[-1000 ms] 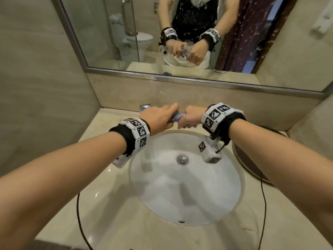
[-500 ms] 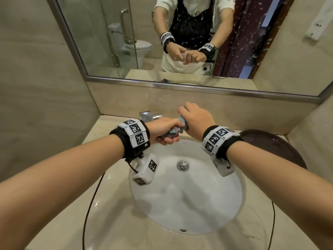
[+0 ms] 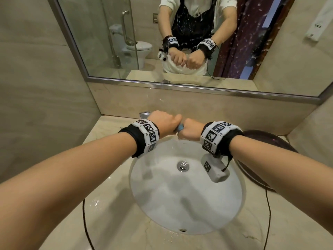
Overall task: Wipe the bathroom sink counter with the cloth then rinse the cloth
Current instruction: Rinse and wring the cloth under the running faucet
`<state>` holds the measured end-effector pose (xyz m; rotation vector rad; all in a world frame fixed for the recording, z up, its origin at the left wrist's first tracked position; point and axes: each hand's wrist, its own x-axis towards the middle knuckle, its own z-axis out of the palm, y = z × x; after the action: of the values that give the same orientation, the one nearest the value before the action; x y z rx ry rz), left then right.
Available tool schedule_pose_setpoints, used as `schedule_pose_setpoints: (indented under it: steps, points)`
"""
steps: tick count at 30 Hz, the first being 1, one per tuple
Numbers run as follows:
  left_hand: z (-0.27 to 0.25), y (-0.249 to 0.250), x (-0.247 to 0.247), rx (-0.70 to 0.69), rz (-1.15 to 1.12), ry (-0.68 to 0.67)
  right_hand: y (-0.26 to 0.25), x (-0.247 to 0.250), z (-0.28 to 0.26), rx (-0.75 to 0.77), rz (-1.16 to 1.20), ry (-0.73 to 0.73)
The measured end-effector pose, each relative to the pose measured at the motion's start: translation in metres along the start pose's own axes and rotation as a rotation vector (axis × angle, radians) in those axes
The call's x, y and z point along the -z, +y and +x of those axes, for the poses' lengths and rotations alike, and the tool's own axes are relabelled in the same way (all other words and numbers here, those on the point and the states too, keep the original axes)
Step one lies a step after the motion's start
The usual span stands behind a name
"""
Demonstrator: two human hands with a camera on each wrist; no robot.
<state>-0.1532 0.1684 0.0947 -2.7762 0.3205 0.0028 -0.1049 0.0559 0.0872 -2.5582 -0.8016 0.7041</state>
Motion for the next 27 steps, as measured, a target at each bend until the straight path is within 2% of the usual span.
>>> schedule_pose_setpoints:
  steps: [3, 7, 9, 10, 12, 14, 16, 18, 20, 22, 25, 27]
  points:
    - [0.002, -0.002, -0.001, -0.016, -0.015, 0.045, 0.005, -0.001, -0.003, -0.022, 0.144, 0.016]
    - [-0.003, -0.006, -0.003, -0.14, -0.11, 0.125, 0.006, 0.005, -0.005, 0.043, 0.092, 0.044]
    - [0.0, -0.005, -0.009, -0.183, -0.086, 0.186, 0.007, 0.012, -0.002, 0.013, 0.042, 0.06]
    - [0.001, -0.005, -0.009, -0.169, -0.13, 0.171, 0.007, 0.015, -0.001, -0.017, 0.019, 0.065]
    - [0.004, -0.005, -0.007, -0.045, -0.178, 0.13, 0.009, 0.018, 0.004, -0.034, -0.052, 0.116]
    - [0.007, -0.006, -0.007, 0.078, -0.368, 0.106, 0.011, 0.02, 0.004, -0.002, -0.149, 0.264]
    - [0.007, -0.005, -0.006, 0.205, -0.657, 0.106, 0.014, 0.019, 0.001, 0.079, -0.206, 0.471]
    - [0.009, -0.007, -0.005, 0.306, -1.056, 0.102, 0.018, 0.018, -0.001, 0.23, -0.292, 0.633]
    - [0.01, -0.006, -0.002, 0.361, -1.513, 0.012, 0.024, 0.013, -0.001, 0.347, -0.392, 0.669]
    - [0.006, -0.001, 0.006, 0.346, -1.782, -0.159, 0.03, 0.009, 0.0, 0.404, -0.442, 0.68]
    - [0.003, 0.002, 0.013, 0.211, -1.902, -0.43, 0.029, 0.012, -0.003, 0.486, -0.436, 0.722]
    - [0.007, -0.003, 0.016, 0.161, -1.891, -0.535, 0.028, 0.018, -0.006, 0.499, -0.46, 0.688]
